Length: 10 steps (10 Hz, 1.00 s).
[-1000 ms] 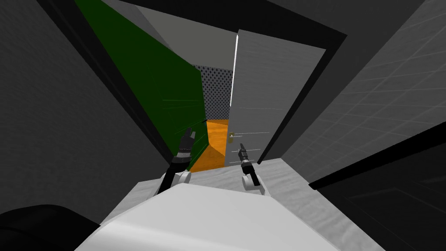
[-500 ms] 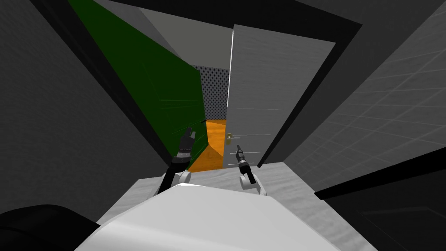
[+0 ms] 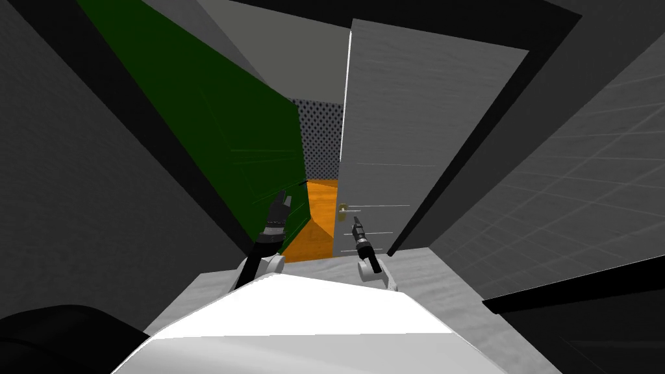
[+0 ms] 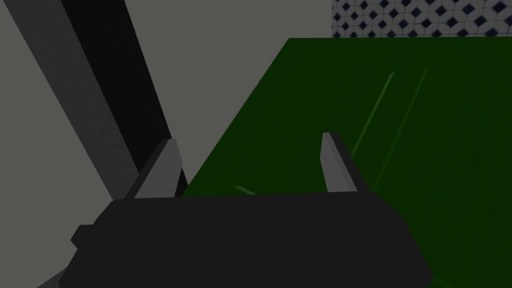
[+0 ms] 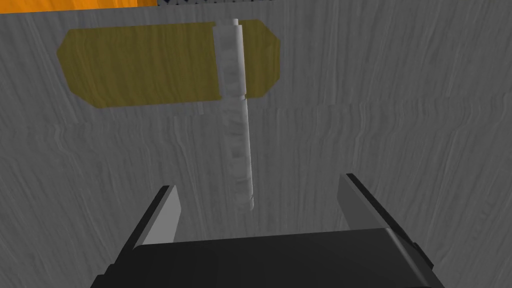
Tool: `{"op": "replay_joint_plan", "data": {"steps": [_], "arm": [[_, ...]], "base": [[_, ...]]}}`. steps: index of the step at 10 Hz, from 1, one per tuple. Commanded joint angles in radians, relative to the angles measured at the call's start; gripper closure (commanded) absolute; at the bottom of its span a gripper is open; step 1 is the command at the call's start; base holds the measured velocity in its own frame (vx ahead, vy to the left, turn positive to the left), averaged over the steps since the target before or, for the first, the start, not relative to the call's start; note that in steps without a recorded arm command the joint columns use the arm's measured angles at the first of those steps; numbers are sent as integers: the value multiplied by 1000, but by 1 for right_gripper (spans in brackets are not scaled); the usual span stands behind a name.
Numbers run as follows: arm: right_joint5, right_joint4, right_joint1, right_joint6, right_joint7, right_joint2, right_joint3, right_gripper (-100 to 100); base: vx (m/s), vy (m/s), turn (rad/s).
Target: Push the door open
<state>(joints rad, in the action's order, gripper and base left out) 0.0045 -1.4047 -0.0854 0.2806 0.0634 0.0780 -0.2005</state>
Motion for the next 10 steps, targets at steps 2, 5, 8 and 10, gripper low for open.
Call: {"op": "replay_joint_plan", "data": {"steps": [2, 5, 8, 10], "arm": [[-1, 22, 12, 9, -2, -5, 9, -100], [-3, 43, 23, 17, -3, -14, 19, -100], [-3, 45, 24, 18, -3, -15, 19, 100], [-3, 45, 24, 18, -3, -15, 19, 100]], "base": [[208, 48, 24], [174, 19, 23], [81, 7, 6], [-24, -4, 2]]}}
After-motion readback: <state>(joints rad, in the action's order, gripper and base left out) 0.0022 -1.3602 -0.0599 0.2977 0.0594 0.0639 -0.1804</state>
